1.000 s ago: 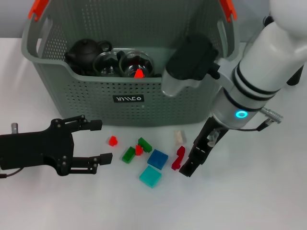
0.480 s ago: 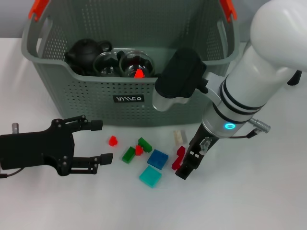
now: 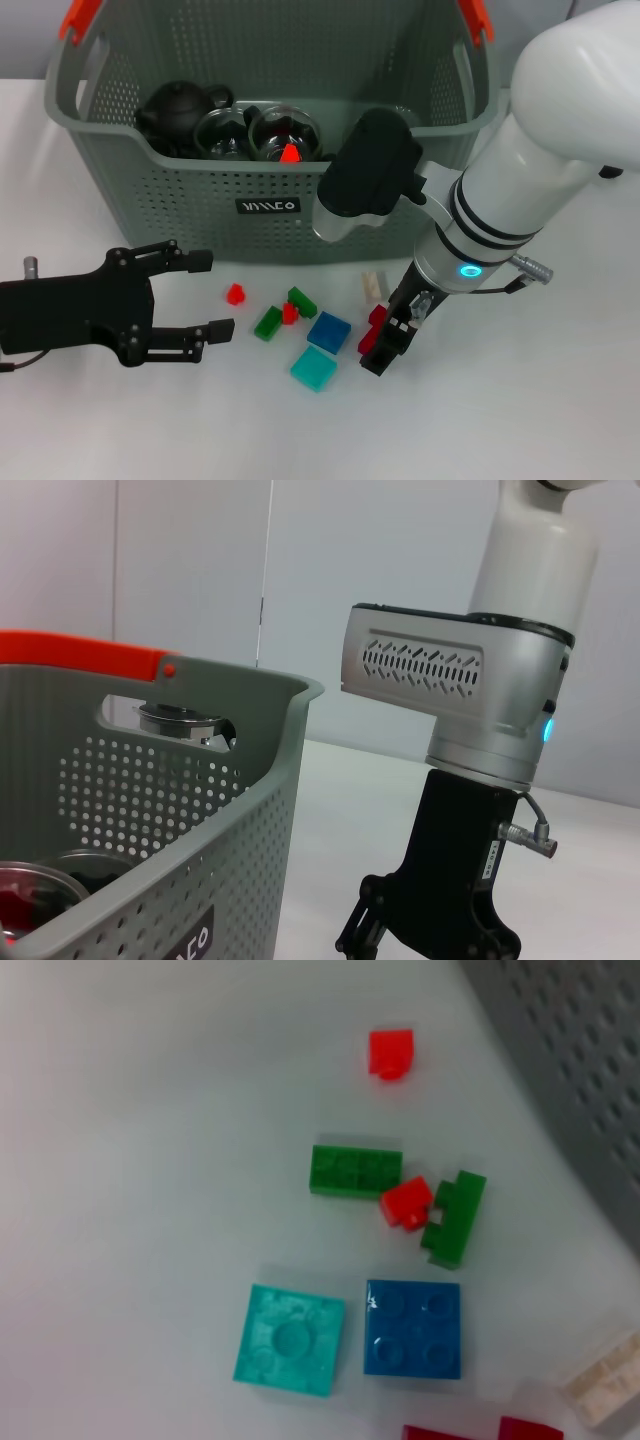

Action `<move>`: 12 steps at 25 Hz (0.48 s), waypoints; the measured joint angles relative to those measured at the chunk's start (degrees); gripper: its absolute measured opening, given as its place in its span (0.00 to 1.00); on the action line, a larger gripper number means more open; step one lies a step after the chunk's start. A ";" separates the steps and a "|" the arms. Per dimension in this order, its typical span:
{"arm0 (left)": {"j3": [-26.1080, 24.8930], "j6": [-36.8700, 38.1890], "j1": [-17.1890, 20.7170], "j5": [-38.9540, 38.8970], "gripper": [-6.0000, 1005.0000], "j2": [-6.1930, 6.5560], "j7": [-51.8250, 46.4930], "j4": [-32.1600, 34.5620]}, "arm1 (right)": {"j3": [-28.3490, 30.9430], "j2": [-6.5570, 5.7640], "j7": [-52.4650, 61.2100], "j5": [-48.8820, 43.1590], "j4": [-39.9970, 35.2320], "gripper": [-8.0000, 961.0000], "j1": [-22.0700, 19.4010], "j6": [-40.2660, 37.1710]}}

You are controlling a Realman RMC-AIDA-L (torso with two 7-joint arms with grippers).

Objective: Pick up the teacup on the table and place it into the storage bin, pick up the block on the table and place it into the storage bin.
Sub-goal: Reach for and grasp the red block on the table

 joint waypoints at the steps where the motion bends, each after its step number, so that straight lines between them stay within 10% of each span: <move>1: -0.02 -0.04 0.00 0.00 0.87 0.00 0.00 0.00 | -0.04 0.00 0.00 0.02 0.18 0.98 0.00 0.23; 12: -0.02 -0.16 -0.08 0.00 0.87 0.00 0.00 0.00 | -0.79 0.05 0.09 0.95 1.37 0.98 0.01 2.29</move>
